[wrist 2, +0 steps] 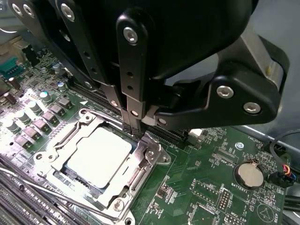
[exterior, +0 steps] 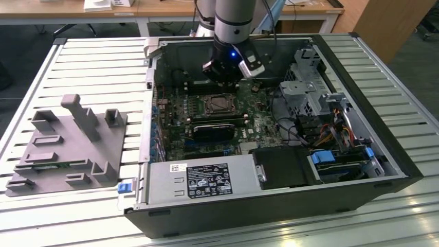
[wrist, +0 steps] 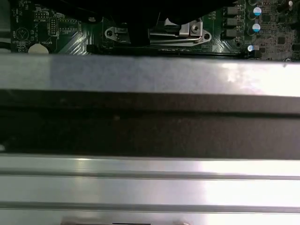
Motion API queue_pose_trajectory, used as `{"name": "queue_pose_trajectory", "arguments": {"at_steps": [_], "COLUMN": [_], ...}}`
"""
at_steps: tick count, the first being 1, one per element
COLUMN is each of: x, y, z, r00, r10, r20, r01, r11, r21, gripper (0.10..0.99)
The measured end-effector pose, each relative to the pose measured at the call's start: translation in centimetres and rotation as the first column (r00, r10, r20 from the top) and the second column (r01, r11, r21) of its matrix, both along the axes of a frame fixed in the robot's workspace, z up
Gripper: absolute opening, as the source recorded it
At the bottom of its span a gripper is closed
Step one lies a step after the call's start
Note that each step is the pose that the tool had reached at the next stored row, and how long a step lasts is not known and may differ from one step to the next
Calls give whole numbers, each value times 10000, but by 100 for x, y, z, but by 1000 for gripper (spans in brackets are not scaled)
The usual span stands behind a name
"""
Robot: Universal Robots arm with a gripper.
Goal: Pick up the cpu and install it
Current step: 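Install the first cpu locking lever, then install the second cpu locking lever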
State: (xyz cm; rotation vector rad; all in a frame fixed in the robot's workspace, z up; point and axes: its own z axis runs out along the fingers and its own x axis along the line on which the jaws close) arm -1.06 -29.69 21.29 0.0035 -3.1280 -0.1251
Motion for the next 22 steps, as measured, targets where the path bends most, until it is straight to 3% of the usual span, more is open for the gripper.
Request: {"name": "queue_pose_trajectory", "arguments": {"at_steps": [13,22], "x": [0,0], "y": [-58,-154], "z": [0,0], "r00": [10000,10000], "r10": [0,0], "r20": [0,0], "r01": [0,0], "r11": [10000,10000], "r21": [10,10], "gripper": [106,106]}}
